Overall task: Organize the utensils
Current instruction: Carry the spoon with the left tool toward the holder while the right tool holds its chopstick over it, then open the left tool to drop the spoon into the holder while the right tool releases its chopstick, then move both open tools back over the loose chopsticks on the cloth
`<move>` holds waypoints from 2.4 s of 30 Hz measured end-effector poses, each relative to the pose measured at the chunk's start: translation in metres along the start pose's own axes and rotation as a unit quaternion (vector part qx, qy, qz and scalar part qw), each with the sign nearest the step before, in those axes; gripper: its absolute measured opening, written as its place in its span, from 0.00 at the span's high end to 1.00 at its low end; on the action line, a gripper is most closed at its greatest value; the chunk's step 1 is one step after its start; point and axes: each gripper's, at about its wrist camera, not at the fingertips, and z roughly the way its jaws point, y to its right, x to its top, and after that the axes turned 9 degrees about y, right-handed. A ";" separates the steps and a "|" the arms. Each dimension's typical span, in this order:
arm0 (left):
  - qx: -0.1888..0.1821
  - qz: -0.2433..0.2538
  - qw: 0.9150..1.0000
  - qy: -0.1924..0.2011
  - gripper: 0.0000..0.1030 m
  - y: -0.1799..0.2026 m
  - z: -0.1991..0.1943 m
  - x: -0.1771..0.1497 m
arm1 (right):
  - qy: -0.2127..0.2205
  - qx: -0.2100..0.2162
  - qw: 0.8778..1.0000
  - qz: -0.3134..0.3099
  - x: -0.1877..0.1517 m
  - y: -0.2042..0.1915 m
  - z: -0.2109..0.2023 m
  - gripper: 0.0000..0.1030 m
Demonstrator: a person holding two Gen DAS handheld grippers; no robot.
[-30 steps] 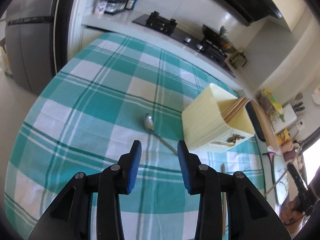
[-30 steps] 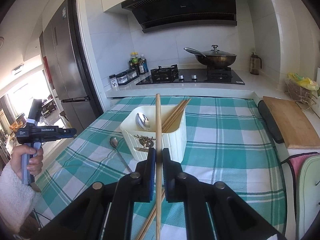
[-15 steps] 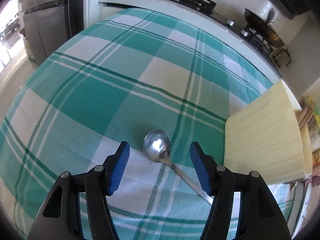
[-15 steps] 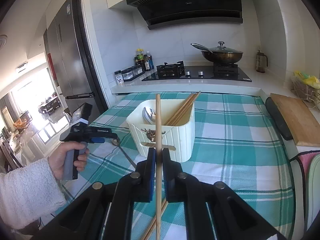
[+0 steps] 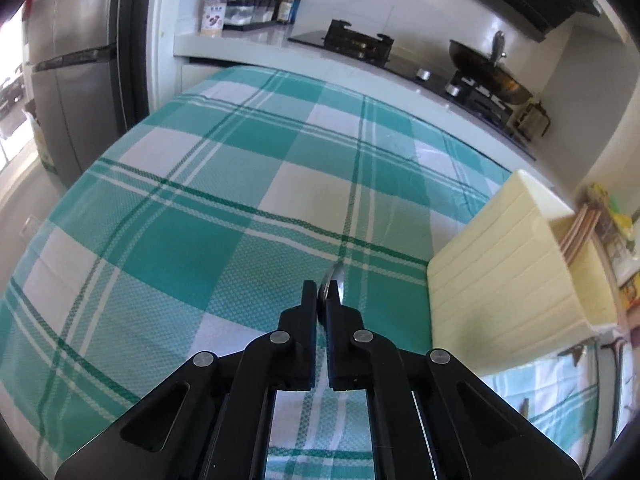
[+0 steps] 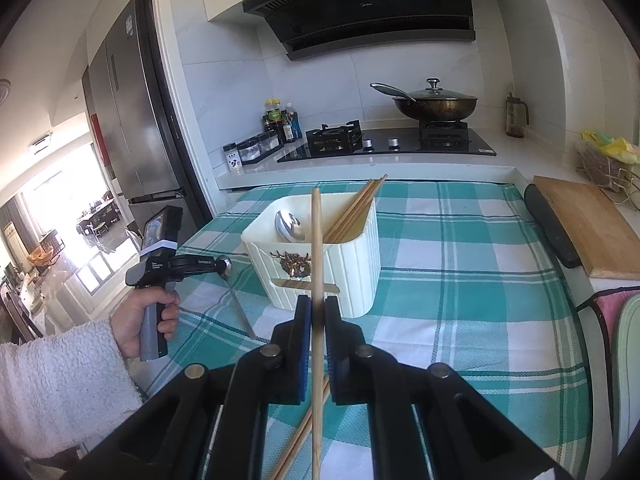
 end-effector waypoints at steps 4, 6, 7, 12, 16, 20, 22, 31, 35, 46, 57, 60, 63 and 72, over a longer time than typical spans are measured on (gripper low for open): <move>-0.033 0.017 0.999 0.032 0.99 0.005 -0.052 0.012 | 0.008 -0.001 1.000 -0.001 0.005 -0.003 -0.004 0.93; -0.052 0.027 0.997 0.045 0.99 0.011 -0.081 0.019 | 0.009 0.001 1.000 -0.002 0.009 -0.004 -0.004 0.93; -0.062 0.034 0.996 0.052 0.99 0.014 -0.096 0.025 | 0.010 0.001 1.000 -0.003 0.012 -0.004 -0.003 0.93; -0.104 0.061 0.987 0.107 0.99 0.038 -0.164 0.067 | 0.021 0.004 1.000 -0.016 0.039 -0.007 0.002 0.93; -0.109 0.085 0.976 0.171 0.99 0.067 -0.192 0.110 | 0.056 0.008 0.998 -0.031 0.082 -0.013 0.013 0.93; -0.091 0.101 0.967 0.217 0.99 0.096 -0.183 0.139 | 0.112 0.008 0.993 -0.029 0.127 -0.015 0.032 0.93; -0.077 0.116 0.964 0.227 0.99 0.112 -0.168 0.143 | 0.150 0.000 0.988 -0.034 0.144 -0.016 0.044 0.93; -0.032 0.162 0.967 0.193 0.99 0.154 -0.084 0.123 | 0.138 -0.054 0.988 -0.036 0.148 -0.001 0.131 0.93; -0.026 0.167 0.972 0.165 0.99 0.155 -0.058 0.111 | 0.109 -0.051 0.992 -0.038 0.135 0.008 0.159 0.93; -0.041 0.138 0.987 0.076 0.43 0.128 -0.057 0.095 | -0.028 -0.029 0.999 0.005 0.108 0.027 0.164 0.60; -0.065 0.200 0.974 0.090 0.25 0.046 -0.269 0.090 | 0.002 -0.022 0.999 -0.042 0.150 0.009 -0.036 0.54; -0.043 0.197 0.972 0.117 0.21 0.005 -0.344 0.089 | 0.021 -0.029 0.998 -0.046 0.150 0.009 -0.122 0.48; 0.014 0.207 0.967 0.149 0.20 -0.027 -0.408 0.094 | 0.029 -0.071 0.996 -0.054 0.144 0.016 -0.203 0.48; -0.040 0.184 0.968 0.164 0.01 -0.026 -0.410 0.077 | -0.072 -0.179 0.979 -0.065 0.076 0.042 -0.240 0.38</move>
